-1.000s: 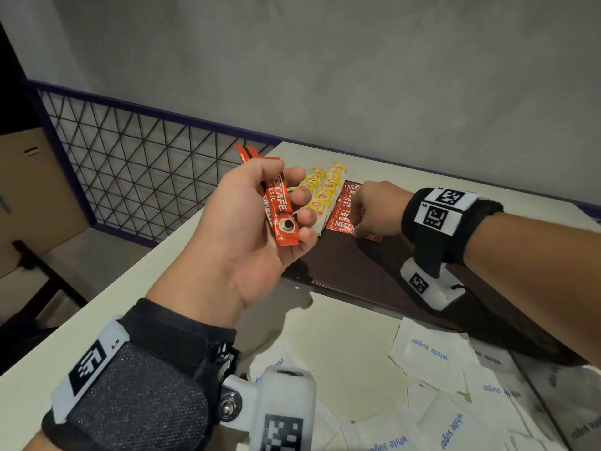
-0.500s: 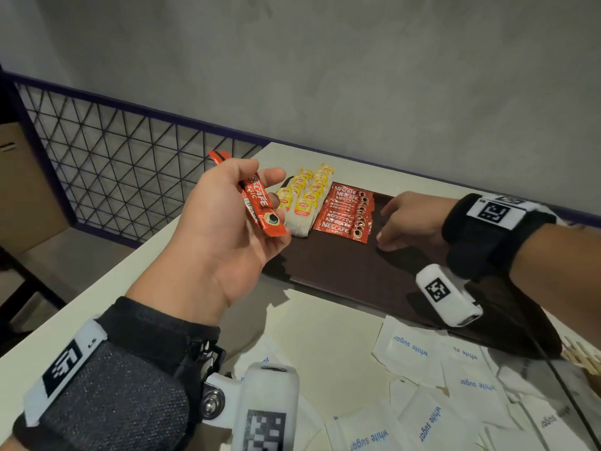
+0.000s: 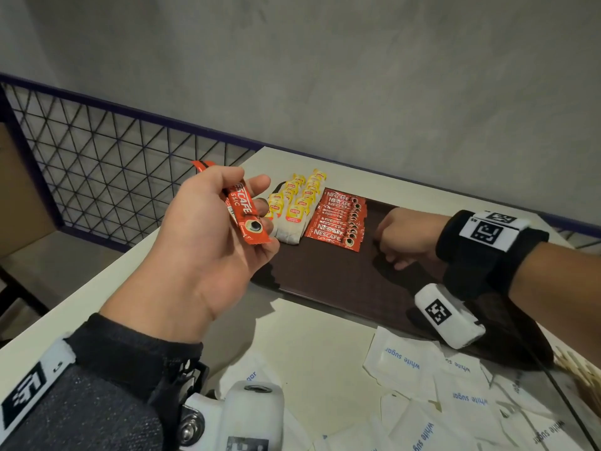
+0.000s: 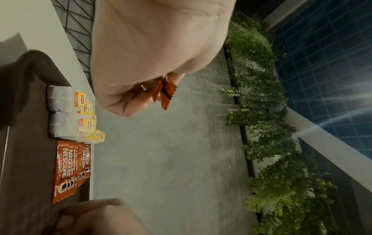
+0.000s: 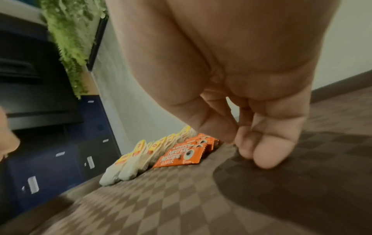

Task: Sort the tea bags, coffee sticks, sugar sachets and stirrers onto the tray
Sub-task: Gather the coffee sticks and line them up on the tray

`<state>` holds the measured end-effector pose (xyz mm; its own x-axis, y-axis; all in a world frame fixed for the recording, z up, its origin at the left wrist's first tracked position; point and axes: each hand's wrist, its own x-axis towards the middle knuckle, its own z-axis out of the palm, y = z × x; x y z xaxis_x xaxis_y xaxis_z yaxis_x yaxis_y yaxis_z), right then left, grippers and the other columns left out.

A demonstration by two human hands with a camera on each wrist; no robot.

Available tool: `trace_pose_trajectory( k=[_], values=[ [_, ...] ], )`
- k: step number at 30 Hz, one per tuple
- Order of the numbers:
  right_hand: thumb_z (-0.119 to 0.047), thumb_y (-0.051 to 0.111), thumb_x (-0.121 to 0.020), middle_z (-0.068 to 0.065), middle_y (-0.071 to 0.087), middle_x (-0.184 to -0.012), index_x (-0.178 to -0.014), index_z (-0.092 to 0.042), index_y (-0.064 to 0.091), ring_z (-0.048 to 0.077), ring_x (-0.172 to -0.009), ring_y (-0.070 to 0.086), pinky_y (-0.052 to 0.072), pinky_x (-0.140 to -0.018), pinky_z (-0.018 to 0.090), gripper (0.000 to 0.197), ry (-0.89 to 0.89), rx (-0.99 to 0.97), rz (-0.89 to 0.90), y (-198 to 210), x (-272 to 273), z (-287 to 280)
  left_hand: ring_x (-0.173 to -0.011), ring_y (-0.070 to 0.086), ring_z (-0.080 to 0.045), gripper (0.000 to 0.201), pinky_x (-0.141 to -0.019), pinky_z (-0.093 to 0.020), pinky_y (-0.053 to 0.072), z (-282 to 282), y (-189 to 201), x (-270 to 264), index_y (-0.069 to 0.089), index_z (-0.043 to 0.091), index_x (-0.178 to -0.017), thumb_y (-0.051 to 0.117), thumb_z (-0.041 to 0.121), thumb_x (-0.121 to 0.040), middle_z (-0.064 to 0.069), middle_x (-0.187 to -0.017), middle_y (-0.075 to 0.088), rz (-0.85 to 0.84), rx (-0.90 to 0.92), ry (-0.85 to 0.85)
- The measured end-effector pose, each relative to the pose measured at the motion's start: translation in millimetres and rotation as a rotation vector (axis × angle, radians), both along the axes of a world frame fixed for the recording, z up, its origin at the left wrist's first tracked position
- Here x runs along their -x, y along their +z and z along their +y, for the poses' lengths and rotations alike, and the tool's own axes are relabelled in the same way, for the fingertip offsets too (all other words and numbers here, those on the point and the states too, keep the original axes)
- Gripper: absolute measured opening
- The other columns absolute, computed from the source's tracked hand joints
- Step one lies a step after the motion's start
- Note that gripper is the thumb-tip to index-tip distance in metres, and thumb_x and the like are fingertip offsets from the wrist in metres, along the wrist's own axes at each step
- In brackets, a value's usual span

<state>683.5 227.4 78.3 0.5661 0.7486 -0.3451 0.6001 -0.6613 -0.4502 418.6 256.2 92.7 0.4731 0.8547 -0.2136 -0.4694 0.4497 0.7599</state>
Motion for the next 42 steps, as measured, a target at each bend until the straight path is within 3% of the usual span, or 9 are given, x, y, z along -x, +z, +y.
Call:
trace_pose_trajectory(
  k=[7,12,14,18,24,30,33,37,42],
  values=[
    [-0.002,0.039,-0.101,0.013,0.066,-0.100,-0.135,-0.012,0.059,0.021,-0.081,0.066,0.059,-0.059,0.027,0.040,0.172,0.140,-0.101,0.6,15.6,4.7,-0.056,0.041,-0.012,0.030,-0.053,-0.025,0.035,1.1,1.3,0.8,0.069,0.013,-0.087,0.050,0.032,-0.100,0.002,-0.068,0.047,-0.017,0.013,0.000],
    [-0.006,0.044,-0.101,0.012,0.067,-0.097,-0.128,-0.006,0.061,0.022,-0.078,0.068,0.059,-0.061,0.028,0.033,0.223,0.231,-0.233,2.3,11.4,5.3,-0.055,0.041,-0.012,0.030,-0.051,-0.024,0.036,1.8,1.0,2.2,0.069,0.013,-0.087,0.050,0.032,-0.099,0.001,-0.067,0.047,-0.029,0.022,-0.002],
    [-0.012,0.043,-0.102,0.014,0.067,-0.111,-0.132,-0.003,0.060,0.021,-0.081,0.068,0.054,-0.058,0.024,0.035,0.230,0.314,-0.375,1.5,6.9,4.9,-0.055,0.041,-0.012,0.030,-0.051,-0.024,0.035,2.1,1.0,2.0,0.069,0.013,-0.086,0.050,0.033,-0.099,0.002,-0.067,0.047,-0.032,0.025,-0.005],
    [-0.023,0.053,-0.101,0.018,0.035,-0.152,-0.157,-0.005,0.025,0.034,-0.131,0.050,0.050,-0.102,0.038,0.065,0.261,0.483,-0.699,-14.5,1.2,14.6,-0.055,0.041,-0.013,0.030,-0.054,-0.025,0.033,2.2,0.7,0.5,0.068,0.012,-0.087,0.050,0.032,-0.099,0.001,-0.067,0.047,-0.035,0.030,0.005],
    [-0.022,0.059,-0.100,0.015,0.033,-0.152,-0.157,-0.004,0.019,0.031,-0.136,0.044,0.044,-0.107,0.039,0.072,0.366,0.524,-0.901,-25.4,8.7,31.5,-0.058,0.037,-0.012,0.030,-0.059,-0.025,0.029,3.1,0.7,0.6,0.066,0.013,-0.085,0.049,0.032,-0.100,0.002,-0.069,0.044,-0.032,0.032,0.005],
    [-0.025,0.067,-0.093,0.018,0.030,-0.153,-0.161,-0.013,0.006,0.035,-0.128,0.053,0.052,-0.101,0.041,0.092,0.329,0.511,-0.833,-32.5,-4.0,40.5,-0.057,0.037,-0.013,0.029,-0.055,-0.024,0.032,3.2,0.4,-0.2,0.066,0.013,-0.087,0.049,0.032,-0.099,0.001,-0.069,0.044,-0.039,0.036,-0.005],
    [-0.029,0.057,-0.098,0.017,0.032,-0.151,-0.160,-0.016,0.018,0.036,-0.128,0.052,0.051,-0.101,0.042,0.074,0.331,0.488,-0.806,-26.9,-15.2,37.7,-0.056,0.038,-0.012,0.031,-0.054,-0.025,0.032,4.0,-1.1,-0.4,0.067,0.013,-0.084,0.049,0.032,-0.100,0.001,-0.067,0.046,-0.036,0.046,-0.014],
    [-0.044,0.036,-0.106,0.019,0.039,-0.150,-0.153,-0.010,0.034,0.035,-0.135,0.045,0.043,-0.109,0.043,0.059,0.288,0.387,-0.740,-19.8,-33.2,38.8,-0.054,0.038,-0.013,0.031,-0.054,-0.025,0.031,5.8,-3.0,-0.8,0.067,0.013,-0.083,0.048,0.031,-0.100,0.001,-0.067,0.045,-0.034,0.064,-0.007],
    [-0.068,0.020,-0.101,0.015,0.009,-0.169,-0.161,-0.008,0.016,0.029,-0.155,0.014,0.020,-0.123,0.040,0.085,0.288,0.355,-0.572,-28.5,-37.7,46.5,-0.054,0.038,-0.013,0.030,-0.053,-0.025,0.031,6.1,-2.9,-0.3,0.066,0.013,-0.083,0.048,0.030,-0.099,0.001,-0.067,0.045,-0.050,0.064,-0.011]
  ],
)
